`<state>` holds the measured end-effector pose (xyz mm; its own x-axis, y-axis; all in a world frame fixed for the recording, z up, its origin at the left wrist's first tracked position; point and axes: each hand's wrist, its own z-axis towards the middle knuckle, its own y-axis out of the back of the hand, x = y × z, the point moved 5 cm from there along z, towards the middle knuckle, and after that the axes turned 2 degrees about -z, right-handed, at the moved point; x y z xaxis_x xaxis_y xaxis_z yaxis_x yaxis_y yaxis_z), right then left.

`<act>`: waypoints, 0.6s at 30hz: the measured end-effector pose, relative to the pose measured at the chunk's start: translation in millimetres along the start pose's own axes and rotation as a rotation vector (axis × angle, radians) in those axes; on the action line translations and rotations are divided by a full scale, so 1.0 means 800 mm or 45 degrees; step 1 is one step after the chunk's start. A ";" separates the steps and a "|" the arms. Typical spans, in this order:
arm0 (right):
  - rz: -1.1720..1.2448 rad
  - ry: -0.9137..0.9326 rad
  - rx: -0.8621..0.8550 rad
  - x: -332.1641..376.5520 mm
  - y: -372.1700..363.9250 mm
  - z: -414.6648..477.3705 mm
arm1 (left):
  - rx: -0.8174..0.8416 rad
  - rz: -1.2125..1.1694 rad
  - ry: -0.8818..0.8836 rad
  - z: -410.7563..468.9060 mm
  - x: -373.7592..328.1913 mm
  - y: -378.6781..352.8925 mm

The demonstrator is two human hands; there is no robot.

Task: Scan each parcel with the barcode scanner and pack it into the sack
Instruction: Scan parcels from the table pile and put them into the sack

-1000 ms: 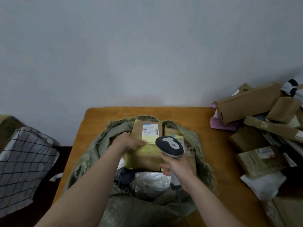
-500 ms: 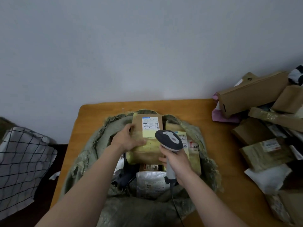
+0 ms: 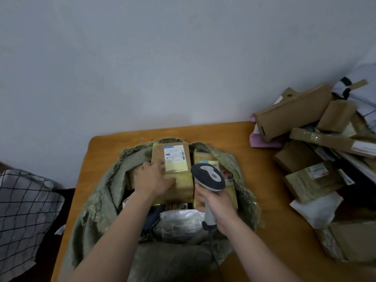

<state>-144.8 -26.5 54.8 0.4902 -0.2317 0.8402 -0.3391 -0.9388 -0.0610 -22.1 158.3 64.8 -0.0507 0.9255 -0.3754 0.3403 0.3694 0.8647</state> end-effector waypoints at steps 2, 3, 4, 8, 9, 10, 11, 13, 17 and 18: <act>0.044 0.021 -0.038 0.002 0.021 -0.008 | -0.091 -0.010 -0.049 -0.020 -0.022 -0.002; 0.068 0.023 -0.050 0.002 0.031 -0.013 | -0.123 -0.037 -0.086 -0.029 -0.036 -0.004; 0.098 0.021 -0.062 0.004 0.043 -0.018 | -0.149 -0.078 -0.129 -0.039 -0.051 -0.006; 0.221 -0.011 -0.125 0.006 0.101 -0.035 | -0.171 -0.153 -0.309 -0.077 -0.122 -0.026; 0.241 -0.016 -0.130 0.007 0.118 -0.040 | -0.165 -0.161 -0.360 -0.086 -0.140 -0.033; 0.263 -0.018 -0.133 0.008 0.136 -0.045 | -0.156 -0.178 -0.405 -0.095 -0.159 -0.040; 0.281 -0.012 -0.132 0.008 0.153 -0.051 | -0.147 -0.193 -0.442 -0.103 -0.177 -0.048; 0.305 -0.004 -0.157 0.009 0.191 -0.061 | -0.121 -0.203 -0.503 -0.118 -0.211 -0.067; 0.356 -0.019 -0.319 -0.005 0.272 -0.074 | 0.003 -0.223 -0.594 -0.141 -0.282 -0.115; 0.370 -0.027 -0.365 -0.010 0.294 -0.076 | 0.037 -0.233 -0.611 -0.145 -0.301 -0.128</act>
<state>-276.9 -229.8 66.6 0.3565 -0.4848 0.7987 -0.6747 -0.7249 -0.1389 -154.0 -92.8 105.2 0.3227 0.7004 -0.6366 0.3925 0.5130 0.7634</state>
